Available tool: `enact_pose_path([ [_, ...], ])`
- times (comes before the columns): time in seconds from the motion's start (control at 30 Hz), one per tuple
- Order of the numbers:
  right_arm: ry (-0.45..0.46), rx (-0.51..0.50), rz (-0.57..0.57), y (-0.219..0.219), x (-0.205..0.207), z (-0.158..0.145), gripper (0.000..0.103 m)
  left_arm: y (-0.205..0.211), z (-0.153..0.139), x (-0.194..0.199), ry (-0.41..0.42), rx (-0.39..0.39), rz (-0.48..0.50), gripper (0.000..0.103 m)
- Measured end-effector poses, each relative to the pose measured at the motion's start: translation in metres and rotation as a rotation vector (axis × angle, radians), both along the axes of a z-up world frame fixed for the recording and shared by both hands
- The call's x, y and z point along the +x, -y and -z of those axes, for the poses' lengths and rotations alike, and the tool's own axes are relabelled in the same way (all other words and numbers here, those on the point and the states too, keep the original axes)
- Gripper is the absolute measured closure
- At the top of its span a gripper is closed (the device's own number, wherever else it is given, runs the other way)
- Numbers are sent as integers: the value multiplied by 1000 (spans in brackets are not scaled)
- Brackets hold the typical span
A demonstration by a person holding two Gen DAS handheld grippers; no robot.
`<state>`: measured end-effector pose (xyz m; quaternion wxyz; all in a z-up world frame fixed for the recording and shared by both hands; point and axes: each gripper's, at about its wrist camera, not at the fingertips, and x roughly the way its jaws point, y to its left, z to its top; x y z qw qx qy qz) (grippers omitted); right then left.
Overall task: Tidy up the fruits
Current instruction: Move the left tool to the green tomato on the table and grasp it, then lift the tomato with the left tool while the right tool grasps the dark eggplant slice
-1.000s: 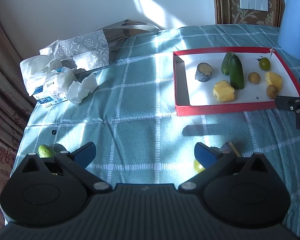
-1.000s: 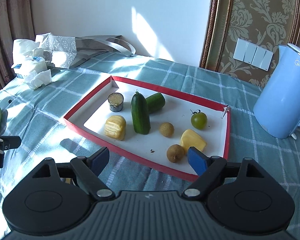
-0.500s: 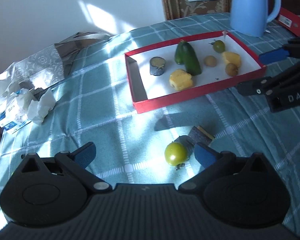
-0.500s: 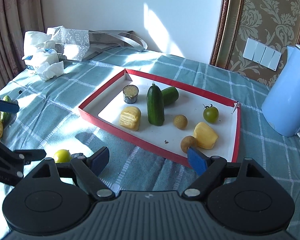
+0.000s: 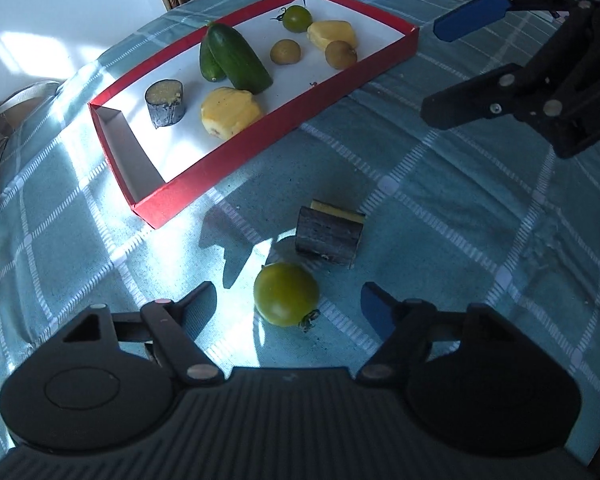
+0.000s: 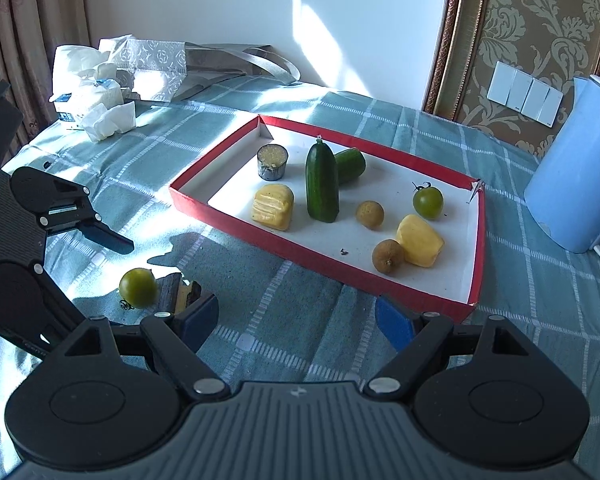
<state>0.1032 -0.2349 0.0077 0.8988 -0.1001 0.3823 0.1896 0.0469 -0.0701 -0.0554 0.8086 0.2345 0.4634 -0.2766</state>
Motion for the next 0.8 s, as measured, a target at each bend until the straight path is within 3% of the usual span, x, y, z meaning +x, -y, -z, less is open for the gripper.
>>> enact_pose_path([
  [0.1,-4,4,4,0,-1,0,17,-4,5,10,-53,-20,-11,40],
  [0.27,2,2,-7,-3,-3,0,17,-4,6,19,-87,-45,-14,44],
  [0.47,12,-17,-40,-14,-6,1,17,-5,1,22,-120,-62,-26,71],
  [0.63,9,-25,-65,-22,-6,1,17,-9,-1,22,-152,-70,-38,71],
  [0.8,6,-27,-107,-30,-8,1,18,-19,-8,15,-114,-87,-104,71],
])
